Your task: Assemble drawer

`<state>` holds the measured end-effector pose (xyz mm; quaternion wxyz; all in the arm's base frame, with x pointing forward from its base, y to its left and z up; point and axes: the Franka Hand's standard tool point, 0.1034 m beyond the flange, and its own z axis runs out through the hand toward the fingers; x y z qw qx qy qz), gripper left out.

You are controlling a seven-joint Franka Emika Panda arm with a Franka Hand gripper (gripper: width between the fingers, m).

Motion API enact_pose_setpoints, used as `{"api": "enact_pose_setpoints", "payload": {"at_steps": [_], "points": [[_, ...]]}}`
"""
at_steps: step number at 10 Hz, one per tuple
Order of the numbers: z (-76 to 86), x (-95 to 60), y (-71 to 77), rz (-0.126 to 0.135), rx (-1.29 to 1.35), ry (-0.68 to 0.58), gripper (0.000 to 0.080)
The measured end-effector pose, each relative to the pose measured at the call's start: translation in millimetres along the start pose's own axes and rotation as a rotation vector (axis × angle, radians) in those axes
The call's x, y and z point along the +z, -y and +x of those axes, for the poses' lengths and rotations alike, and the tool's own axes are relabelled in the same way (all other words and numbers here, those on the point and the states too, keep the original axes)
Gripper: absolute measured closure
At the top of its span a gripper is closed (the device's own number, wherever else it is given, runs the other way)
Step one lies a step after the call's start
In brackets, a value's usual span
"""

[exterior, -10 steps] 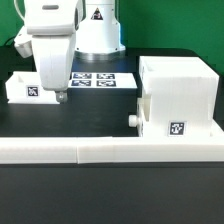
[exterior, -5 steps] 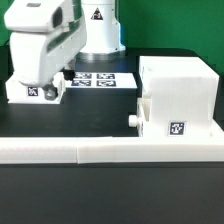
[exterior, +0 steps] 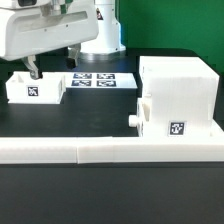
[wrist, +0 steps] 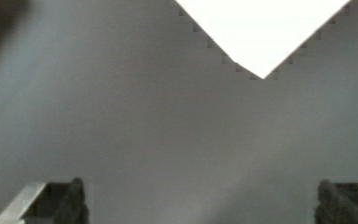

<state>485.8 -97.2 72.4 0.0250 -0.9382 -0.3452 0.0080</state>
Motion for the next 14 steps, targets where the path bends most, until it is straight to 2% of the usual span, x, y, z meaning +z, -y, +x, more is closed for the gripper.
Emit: {"api": "enact_pose_setpoints", "payload": {"at_steps": [4, 6, 7, 10, 12, 14], "points": [[1.1, 0.6, 2.7, 0.006, 0.236, -0.008, 0.0150], [-9.7, 7.6, 27.9, -0.009, 0.523, -0.009, 0.0150], [-17.1, 12.5, 34.6, 0.001, 0.574, 0.000, 0.0150], [-52.8, 25.0, 44.9, -0.001, 0.615, 0.016, 0.0150], [-71.6, 34.6, 50.3, -0.024, 0.630, -0.004, 0.0150], [-73.0, 52.4, 55.5, -0.025, 0.641, -0.008, 0.0150]]}}
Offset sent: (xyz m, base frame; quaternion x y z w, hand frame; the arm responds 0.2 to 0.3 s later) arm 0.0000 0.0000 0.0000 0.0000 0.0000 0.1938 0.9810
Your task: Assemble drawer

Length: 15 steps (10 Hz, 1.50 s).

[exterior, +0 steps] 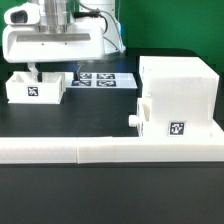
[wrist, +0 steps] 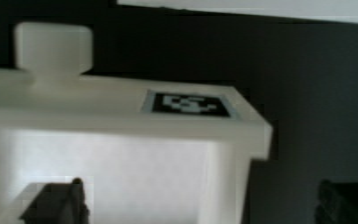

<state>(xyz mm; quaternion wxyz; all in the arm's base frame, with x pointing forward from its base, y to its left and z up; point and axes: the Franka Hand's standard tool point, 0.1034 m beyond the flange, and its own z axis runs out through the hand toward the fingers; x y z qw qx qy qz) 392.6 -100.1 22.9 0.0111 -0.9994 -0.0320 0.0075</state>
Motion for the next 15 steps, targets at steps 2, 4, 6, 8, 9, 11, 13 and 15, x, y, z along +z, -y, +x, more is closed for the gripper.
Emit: {"api": "enact_pose_setpoints", "payload": {"at_steps": [2, 4, 6, 8, 9, 11, 13, 15], "points": [[1.1, 14.3, 6.7, 0.001, -0.015, 0.001, 0.0150], [-0.3, 17.4, 9.4, -0.002, -0.025, -0.003, 0.0150], [-0.4, 18.1, 9.5, -0.002, -0.028, -0.004, 0.0265], [-0.3, 18.3, 10.1, -0.002, -0.030, -0.004, 0.0539], [-0.3, 18.3, 10.2, -0.002, -0.031, -0.004, 0.0539], [-0.1, 18.3, 10.2, -0.002, -0.034, -0.004, 0.0758], [0.0, 18.3, 10.3, -0.002, -0.038, -0.004, 0.0758], [0.0, 18.3, 10.3, -0.002, -0.042, -0.004, 0.0758]]}}
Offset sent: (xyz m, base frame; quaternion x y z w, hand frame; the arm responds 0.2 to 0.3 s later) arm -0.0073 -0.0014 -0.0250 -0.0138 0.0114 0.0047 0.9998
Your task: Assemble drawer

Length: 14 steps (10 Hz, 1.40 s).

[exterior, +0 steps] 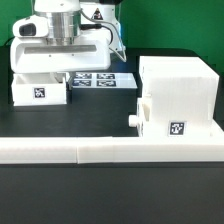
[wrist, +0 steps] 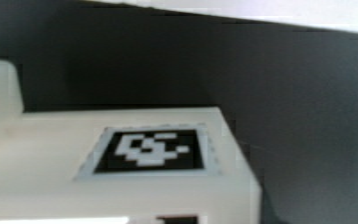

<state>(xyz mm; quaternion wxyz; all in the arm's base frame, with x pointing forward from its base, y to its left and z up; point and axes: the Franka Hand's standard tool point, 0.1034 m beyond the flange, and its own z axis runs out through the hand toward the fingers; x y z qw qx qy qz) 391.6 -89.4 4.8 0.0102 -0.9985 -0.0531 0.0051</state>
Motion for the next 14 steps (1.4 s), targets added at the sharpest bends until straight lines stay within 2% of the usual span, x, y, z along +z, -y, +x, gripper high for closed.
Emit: {"api": "enact_pose_setpoints", "payload": {"at_steps": [3, 4, 6, 9, 10, 12, 14], "points": [[3.1, -1.8, 3.9, 0.004, -0.013, 0.006, 0.0758], [17.9, -14.2, 15.4, 0.017, -0.046, 0.023, 0.0758], [48.1, -35.8, 28.6, 0.024, -0.078, 0.016, 0.0758], [94.5, -49.5, 41.6, 0.032, -0.125, -0.002, 0.0757], [104.6, -51.9, 47.0, 0.035, -0.139, -0.004, 0.0757], [104.1, -50.9, 47.2, 0.034, -0.169, -0.003, 0.0757], [103.2, -49.6, 46.2, 0.034, -0.361, -0.004, 0.0757]]}}
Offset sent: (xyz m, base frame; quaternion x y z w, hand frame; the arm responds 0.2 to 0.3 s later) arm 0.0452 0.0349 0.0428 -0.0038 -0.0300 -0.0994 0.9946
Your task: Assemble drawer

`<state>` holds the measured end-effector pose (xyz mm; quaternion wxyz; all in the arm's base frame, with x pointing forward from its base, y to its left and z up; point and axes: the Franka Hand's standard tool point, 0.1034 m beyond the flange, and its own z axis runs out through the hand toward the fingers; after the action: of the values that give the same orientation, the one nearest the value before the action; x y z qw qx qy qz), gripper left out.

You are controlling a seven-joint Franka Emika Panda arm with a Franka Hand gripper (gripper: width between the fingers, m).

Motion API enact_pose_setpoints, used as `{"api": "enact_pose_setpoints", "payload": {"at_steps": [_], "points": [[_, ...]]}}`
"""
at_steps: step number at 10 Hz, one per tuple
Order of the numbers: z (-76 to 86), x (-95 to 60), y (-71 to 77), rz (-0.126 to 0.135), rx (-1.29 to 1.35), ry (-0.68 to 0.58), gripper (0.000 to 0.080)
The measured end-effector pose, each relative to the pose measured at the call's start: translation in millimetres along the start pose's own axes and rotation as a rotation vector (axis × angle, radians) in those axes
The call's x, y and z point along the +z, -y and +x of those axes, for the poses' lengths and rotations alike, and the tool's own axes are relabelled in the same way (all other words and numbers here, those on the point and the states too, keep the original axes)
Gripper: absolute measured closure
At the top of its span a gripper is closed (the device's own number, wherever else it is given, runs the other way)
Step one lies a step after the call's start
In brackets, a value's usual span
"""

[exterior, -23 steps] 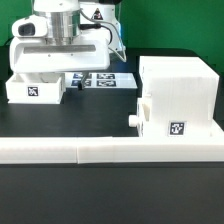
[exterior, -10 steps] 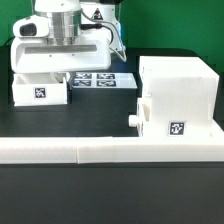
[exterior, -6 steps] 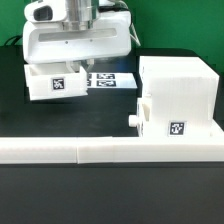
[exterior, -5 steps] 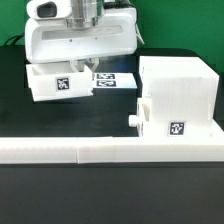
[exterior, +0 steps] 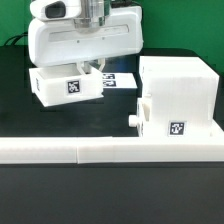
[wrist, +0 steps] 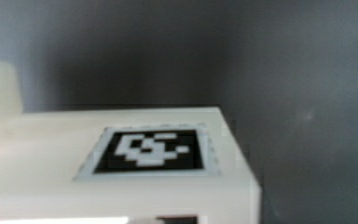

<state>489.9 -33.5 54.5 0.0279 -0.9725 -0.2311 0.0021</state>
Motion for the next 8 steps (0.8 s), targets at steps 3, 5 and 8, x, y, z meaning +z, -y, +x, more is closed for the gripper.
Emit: {"api": "enact_pose_setpoints", "payload": {"at_steps": [3, 5, 8], "points": [[15.6, -4.6, -9.1, 0.013, -0.300, 0.015, 0.0757], [29.6, -9.9, -17.5, 0.024, -0.436, 0.028, 0.0757], [29.9, -8.8, -20.2, 0.024, -0.651, 0.034, 0.0757]]}}
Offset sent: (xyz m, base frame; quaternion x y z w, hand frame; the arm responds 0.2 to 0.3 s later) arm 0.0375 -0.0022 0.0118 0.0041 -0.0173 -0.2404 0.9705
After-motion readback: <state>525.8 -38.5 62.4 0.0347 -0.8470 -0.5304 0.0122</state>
